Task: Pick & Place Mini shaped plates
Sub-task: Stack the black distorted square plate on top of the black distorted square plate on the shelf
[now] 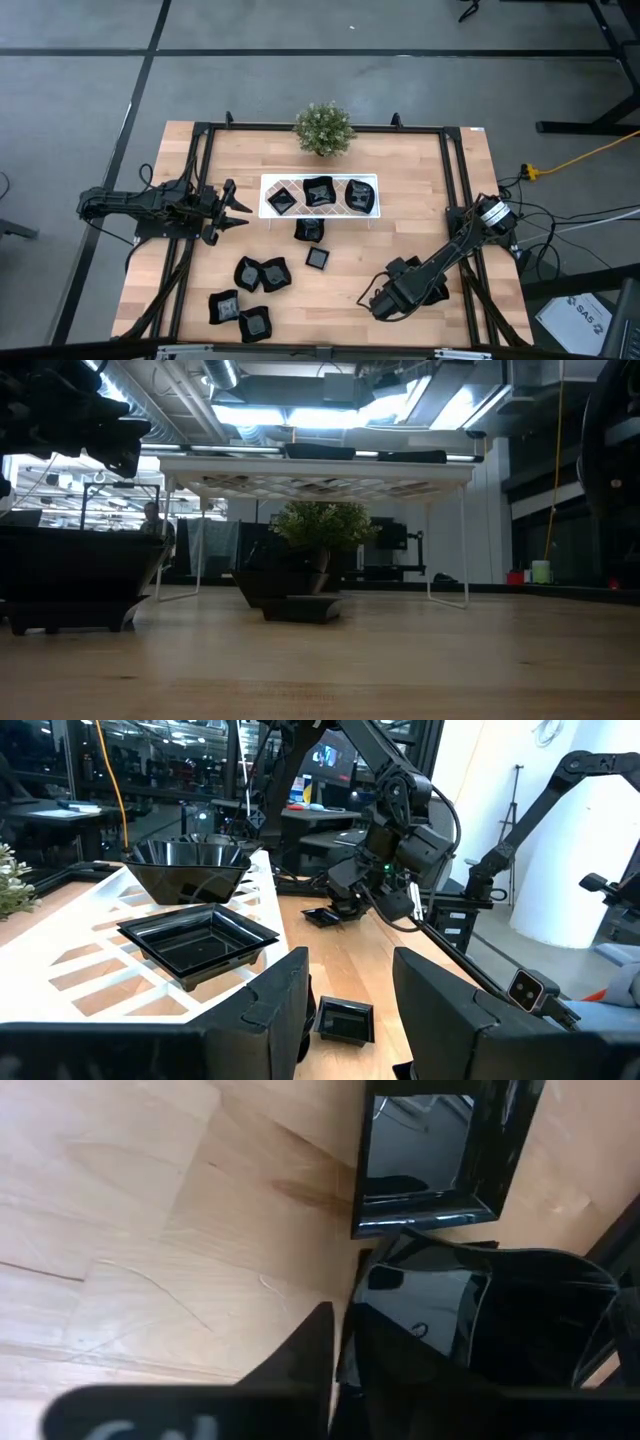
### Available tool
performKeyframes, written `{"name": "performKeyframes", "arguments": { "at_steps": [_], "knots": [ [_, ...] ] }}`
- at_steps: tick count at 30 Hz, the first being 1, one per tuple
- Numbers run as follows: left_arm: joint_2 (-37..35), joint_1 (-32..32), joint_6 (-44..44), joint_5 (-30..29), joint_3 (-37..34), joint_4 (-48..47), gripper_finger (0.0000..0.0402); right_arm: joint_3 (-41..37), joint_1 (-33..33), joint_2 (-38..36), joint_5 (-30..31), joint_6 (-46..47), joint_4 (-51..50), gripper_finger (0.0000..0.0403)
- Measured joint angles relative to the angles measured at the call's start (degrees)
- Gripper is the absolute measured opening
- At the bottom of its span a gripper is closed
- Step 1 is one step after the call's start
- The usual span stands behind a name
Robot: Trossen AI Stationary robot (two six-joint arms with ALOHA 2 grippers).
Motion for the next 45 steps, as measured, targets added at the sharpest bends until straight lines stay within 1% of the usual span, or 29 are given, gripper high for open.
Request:
{"name": "performKeyframes", "arguments": {
  "at_steps": [5, 10, 14, 21, 29, 32, 38, 45],
  "knots": [
    [0.02, -0.02, 0.0, 0.0, 0.0, 0.01, 0.0143, 0.0, 0.09, 0.0, -0.06, -1.4, -0.52, 0.0007],
    [0.02, -0.02, 0.01, -0.01, 0.01, 0.01, 0.0143, 0.16, 0.11, 0.0, -0.04, -1.55, -1.79, 0.0013],
    [0.02, -0.01, 0.02, -0.02, 0.01, 0.01, 0.0143, 2.04, 0.13, 0.0, 0.1, -1.9, -4.9, 0.0006],
    [0.01, 0.0, 0.02, -0.01, 0.01, 0.01, 0.0143, 6.53, 0.11, 0.02, 3.06, -2.91, -10.61, 0.0006],
    [0.02, 0.0, 0.02, 0.0, 0.0, 0.01, 0.0143, 9.0, 0.11, 0.02, 5.86, -4.61, -11.95, 0.0006],
    [0.01, -0.01, 0.02, -0.01, 0.02, 0.01, 0.0143, 9.85, 0.11, 0.0, 8.46, -6.84, -11.91, 0.0006],
    [0.0, -0.02, 0.02, -0.02, 0.02, 0.01, 0.0143, 12.61, -0.46, 0.02, 15.6, -11.17, -11.93, 0.0007],
    [0.02, 0.0, 0.02, 0.0, 0.0, 0.01, 0.0143, 16.15, -1.72, 0.02, 22.6, -20.05, -11.56, 0.0007]
  ]
}}
